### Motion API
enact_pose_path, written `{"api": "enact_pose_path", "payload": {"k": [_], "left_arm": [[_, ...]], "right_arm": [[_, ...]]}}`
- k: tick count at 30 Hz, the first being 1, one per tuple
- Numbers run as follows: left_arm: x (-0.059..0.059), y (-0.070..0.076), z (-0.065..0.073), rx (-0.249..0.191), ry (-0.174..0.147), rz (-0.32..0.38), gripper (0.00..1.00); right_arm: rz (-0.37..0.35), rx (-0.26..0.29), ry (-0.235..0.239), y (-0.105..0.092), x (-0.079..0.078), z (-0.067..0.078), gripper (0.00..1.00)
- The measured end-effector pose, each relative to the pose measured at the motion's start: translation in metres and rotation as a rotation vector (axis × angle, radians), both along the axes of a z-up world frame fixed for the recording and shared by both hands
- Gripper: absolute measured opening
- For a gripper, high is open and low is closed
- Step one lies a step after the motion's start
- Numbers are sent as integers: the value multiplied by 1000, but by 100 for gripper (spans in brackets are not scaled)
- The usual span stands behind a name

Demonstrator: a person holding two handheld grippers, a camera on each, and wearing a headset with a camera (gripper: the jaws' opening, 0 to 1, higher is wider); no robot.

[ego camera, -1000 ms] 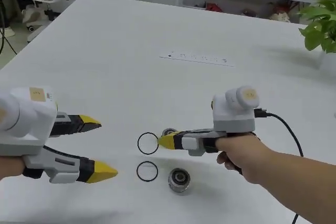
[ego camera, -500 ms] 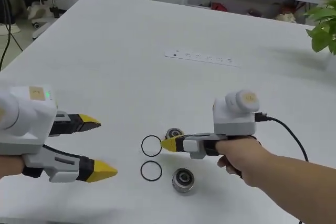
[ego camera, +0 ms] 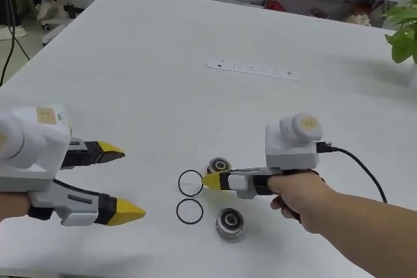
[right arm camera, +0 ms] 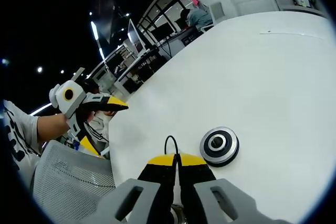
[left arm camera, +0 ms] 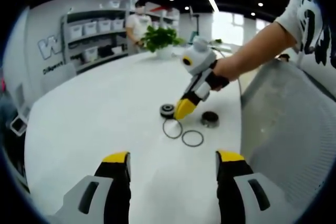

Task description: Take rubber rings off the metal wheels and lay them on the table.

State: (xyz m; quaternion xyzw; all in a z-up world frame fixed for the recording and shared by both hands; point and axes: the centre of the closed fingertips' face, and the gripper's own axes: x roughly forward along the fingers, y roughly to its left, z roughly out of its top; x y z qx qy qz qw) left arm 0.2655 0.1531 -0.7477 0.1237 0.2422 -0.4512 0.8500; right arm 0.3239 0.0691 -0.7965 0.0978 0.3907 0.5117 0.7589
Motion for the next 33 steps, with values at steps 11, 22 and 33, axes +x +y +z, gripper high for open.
{"api": "enact_pose_path", "payload": {"k": [11, 22, 33], "left_arm": [[1, 0, -3, 3, 7, 0, 67], [0, -2, -6, 5, 16, -5, 67], [-3, -2, -6, 9, 18, -5, 67]], "right_arm": [[-21, -9, 22, -3, 2, -6, 0], [-34, 5, 41, -4, 2, -6, 0], [-28, -12, 34, -3, 0, -7, 4]]}}
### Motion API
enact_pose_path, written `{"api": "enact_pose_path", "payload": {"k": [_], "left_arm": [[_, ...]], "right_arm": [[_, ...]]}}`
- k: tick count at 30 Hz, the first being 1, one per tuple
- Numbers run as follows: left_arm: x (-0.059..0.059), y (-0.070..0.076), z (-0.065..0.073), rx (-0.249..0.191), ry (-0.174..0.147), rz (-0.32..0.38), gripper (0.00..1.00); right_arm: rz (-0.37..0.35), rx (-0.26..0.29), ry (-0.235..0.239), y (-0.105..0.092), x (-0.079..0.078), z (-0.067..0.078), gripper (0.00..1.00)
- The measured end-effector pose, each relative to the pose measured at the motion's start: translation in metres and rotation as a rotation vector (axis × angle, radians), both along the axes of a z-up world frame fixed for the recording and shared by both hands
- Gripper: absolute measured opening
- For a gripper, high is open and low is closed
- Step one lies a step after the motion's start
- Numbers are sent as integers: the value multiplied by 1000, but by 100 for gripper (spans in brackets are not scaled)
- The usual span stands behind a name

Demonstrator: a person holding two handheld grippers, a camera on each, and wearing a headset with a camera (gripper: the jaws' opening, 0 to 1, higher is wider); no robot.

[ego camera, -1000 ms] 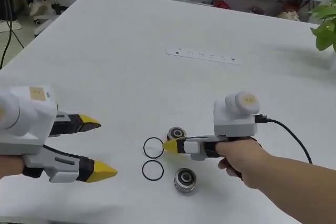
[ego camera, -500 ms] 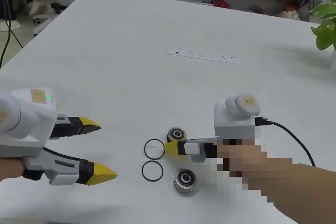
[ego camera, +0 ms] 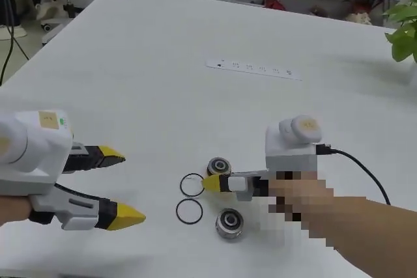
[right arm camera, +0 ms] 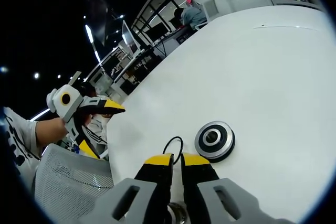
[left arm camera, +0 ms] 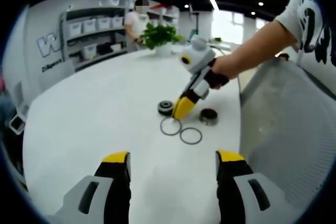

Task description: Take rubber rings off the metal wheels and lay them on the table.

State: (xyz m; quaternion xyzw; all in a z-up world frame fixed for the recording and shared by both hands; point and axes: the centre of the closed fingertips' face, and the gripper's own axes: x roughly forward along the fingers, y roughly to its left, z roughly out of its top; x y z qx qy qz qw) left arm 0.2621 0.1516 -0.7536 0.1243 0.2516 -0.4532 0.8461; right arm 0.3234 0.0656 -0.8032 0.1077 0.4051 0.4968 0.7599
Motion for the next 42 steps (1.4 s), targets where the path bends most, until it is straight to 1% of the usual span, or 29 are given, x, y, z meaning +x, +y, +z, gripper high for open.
{"api": "enact_pose_path", "payload": {"k": [10, 19, 25, 29, 36, 39, 42], "left_arm": [[0, 3, 0, 4, 0, 7, 67], [1, 2, 2, 6, -1, 4, 67], [2, -1, 2, 4, -2, -2, 67], [3, -2, 3, 6, -2, -8, 67], [8, -3, 7, 6, -8, -10, 67], [9, -4, 8, 8, -11, -14, 67], [11, -6, 8, 11, -12, -18, 67]], "right_arm": [[-6, 1, 2, 0, 0, 1, 9], [0, 3, -1, -3, -2, 3, 15], [1, 19, -3, -4, -3, 9, 17], [10, 30, -15, -4, -4, 14, 18], [15, 69, -27, -3, -5, 25, 19], [21, 76, -39, -3, -7, 30, 19], [30, 75, -57, -4, -6, 32, 19]]}}
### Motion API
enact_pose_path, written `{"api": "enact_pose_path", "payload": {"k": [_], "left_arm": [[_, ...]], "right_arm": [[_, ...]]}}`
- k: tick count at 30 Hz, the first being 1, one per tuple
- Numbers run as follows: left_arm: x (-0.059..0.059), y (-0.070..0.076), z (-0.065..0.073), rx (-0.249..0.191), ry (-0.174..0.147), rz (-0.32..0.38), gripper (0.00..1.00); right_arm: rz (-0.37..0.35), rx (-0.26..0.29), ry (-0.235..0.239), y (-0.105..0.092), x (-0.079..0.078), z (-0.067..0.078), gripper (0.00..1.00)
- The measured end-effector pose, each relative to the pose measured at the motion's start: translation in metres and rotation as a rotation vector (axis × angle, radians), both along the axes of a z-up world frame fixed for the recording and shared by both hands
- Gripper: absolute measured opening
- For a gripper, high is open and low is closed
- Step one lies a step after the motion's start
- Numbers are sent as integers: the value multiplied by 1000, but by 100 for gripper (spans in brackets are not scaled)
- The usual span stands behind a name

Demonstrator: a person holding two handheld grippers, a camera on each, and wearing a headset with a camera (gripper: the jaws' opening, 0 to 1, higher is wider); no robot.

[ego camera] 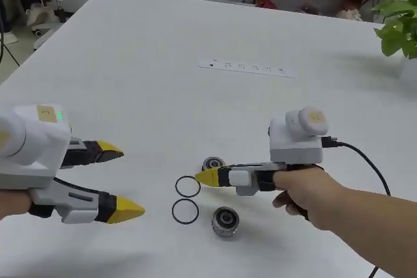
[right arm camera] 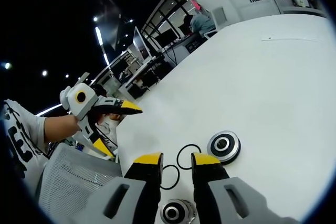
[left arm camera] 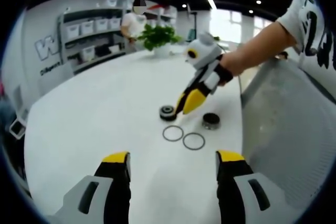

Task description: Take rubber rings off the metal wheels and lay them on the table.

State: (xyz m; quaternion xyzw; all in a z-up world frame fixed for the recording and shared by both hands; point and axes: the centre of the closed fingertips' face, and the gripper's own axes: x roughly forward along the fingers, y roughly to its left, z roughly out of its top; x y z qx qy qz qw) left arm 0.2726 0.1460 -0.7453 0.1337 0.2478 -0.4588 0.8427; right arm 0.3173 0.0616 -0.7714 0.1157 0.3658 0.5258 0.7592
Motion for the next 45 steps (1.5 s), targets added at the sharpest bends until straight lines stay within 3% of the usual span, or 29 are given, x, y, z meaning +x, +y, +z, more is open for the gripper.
{"api": "enact_pose_path", "payload": {"k": [17, 45], "left_arm": [[8, -18, 8, -6, -13, -37, 67], [21, -35, 17, -23, -12, -68, 65]], "right_arm": [[3, -10, -91, -16, -1, 17, 22], [-15, -85, -228, -43, 16, 17, 32]]}}
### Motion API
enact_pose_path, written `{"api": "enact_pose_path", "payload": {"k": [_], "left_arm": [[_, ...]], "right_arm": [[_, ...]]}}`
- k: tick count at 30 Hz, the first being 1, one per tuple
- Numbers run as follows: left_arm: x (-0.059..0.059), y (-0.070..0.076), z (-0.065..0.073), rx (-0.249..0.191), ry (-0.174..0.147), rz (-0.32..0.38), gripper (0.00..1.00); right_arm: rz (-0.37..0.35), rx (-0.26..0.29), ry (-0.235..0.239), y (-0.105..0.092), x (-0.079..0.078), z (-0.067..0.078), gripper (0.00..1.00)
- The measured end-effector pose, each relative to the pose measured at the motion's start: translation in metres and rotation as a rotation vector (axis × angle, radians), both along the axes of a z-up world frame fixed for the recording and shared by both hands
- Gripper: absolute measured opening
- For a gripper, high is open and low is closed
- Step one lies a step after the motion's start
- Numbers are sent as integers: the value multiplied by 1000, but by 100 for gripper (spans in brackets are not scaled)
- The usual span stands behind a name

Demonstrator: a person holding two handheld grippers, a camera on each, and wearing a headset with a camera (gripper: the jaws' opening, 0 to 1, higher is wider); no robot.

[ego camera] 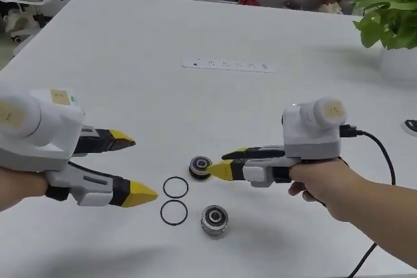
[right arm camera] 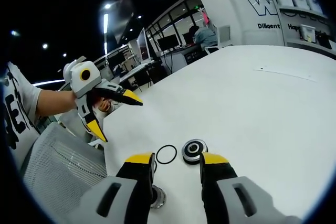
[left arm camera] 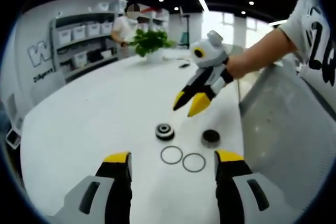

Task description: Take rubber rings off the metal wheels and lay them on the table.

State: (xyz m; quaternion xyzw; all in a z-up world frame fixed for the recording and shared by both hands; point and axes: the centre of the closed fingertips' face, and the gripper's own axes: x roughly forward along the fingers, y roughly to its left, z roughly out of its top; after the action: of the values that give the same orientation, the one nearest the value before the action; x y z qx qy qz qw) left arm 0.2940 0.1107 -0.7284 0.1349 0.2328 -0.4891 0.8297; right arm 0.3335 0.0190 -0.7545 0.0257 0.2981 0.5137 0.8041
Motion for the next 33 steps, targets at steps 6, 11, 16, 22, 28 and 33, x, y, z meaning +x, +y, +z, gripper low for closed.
{"api": "enact_pose_path", "payload": {"k": [6, 11, 16, 22, 28, 33], "left_arm": [[3, -2, 0, -1, 0, -6, 64], [6, -4, 0, 1, 1, -9, 63], [10, -5, 1, -1, -1, -9, 63], [14, -6, 2, -5, -1, -9, 62], [18, -8, 1, -8, 1, -8, 61], [22, -10, 0, -12, 8, -6, 59]], "right_arm": [[22, -33, -41, -3, 2, -2, 33], [35, -51, -67, -4, 4, -3, 35], [47, -67, -87, -4, 5, -5, 35], [49, -73, -96, -6, 8, -5, 36], [56, -91, -112, -8, 9, -8, 36], [63, -109, -120, -11, 11, -12, 36]]}}
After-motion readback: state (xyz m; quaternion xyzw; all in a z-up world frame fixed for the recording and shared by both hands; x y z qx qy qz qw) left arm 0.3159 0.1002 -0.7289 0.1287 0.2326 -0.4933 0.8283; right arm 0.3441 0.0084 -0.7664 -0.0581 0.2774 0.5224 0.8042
